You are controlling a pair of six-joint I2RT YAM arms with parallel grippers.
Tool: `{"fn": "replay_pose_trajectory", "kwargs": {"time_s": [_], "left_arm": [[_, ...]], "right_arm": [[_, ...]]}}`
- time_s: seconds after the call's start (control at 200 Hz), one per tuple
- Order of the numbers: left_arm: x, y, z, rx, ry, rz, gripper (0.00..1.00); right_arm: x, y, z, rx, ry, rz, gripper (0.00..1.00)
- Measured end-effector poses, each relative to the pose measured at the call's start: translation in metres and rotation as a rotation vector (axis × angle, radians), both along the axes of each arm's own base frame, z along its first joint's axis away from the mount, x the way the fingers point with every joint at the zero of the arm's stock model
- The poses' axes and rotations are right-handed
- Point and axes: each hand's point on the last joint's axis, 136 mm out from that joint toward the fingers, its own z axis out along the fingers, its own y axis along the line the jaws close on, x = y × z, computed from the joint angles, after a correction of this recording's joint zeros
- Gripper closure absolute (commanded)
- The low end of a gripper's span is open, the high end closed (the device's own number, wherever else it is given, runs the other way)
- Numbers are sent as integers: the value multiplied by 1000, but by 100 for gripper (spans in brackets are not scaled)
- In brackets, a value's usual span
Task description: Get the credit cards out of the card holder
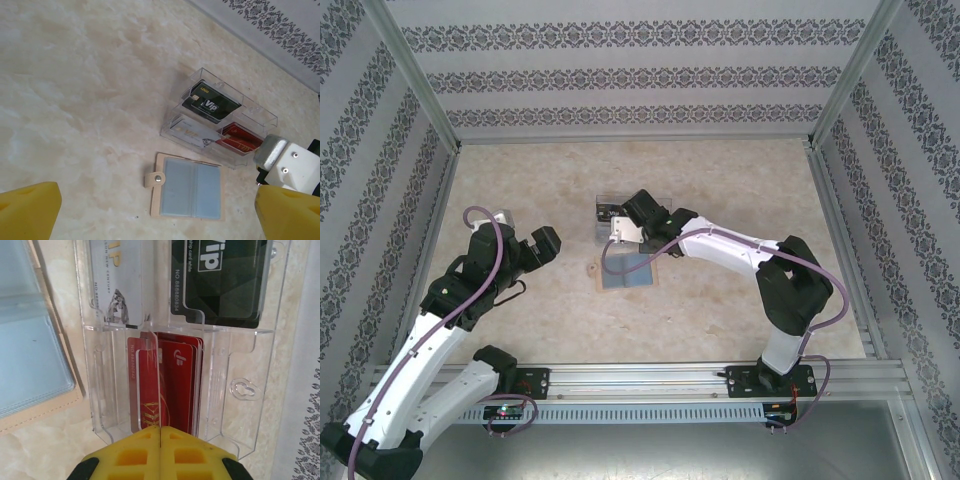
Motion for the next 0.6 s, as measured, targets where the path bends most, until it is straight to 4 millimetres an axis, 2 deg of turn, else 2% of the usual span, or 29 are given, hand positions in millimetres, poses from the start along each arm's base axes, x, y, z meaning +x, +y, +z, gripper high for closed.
{"fn": "replay_pose_trajectory", "kwargs": {"time_s": [0.29, 0.6], "left_arm": [[0, 1, -1, -8, 5, 17, 0], [0, 2, -2, -5, 6, 19, 0]], "right_arm": [[10, -10, 1, 7, -7, -32, 100], [9, -11, 1, 9, 1, -38, 100]]}}
